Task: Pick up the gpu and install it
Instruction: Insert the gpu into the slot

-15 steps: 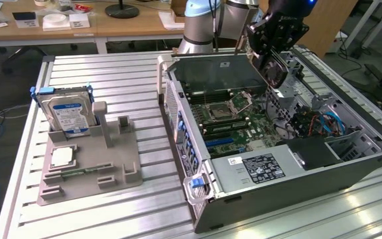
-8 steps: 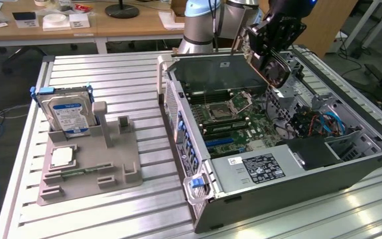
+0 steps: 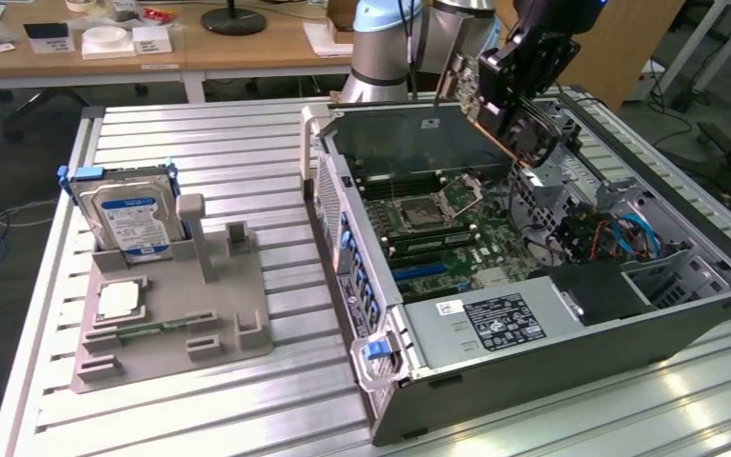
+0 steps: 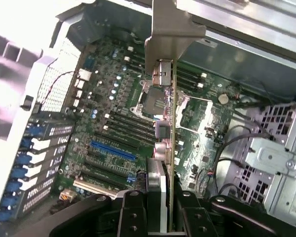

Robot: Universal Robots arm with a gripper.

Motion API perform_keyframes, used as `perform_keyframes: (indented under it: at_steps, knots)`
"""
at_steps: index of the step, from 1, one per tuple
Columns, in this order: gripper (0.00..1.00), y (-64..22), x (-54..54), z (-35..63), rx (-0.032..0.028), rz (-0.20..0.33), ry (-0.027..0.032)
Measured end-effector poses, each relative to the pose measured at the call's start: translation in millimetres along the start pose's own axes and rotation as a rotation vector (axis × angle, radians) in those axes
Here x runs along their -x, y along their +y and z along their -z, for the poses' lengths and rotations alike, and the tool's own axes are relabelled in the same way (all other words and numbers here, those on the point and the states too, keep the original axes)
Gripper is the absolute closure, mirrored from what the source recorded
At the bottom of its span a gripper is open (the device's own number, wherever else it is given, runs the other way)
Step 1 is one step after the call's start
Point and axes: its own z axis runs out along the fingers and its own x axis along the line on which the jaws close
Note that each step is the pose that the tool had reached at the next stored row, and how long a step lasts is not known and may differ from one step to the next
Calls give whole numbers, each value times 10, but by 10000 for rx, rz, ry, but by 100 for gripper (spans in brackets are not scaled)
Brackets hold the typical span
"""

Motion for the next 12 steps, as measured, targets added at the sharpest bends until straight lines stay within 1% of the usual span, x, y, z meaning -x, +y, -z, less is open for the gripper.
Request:
perform_keyframes:
  at_steps: [7,9,11,12]
  knots:
    - [72,0,-1,-1,-1,1104,83]
    - [72,-1,-1,-4,-4,1410,98]
    - [72,-1,0,-7,-19,1714,88]
    - [72,-1,-1,-9,-41,1858,55]
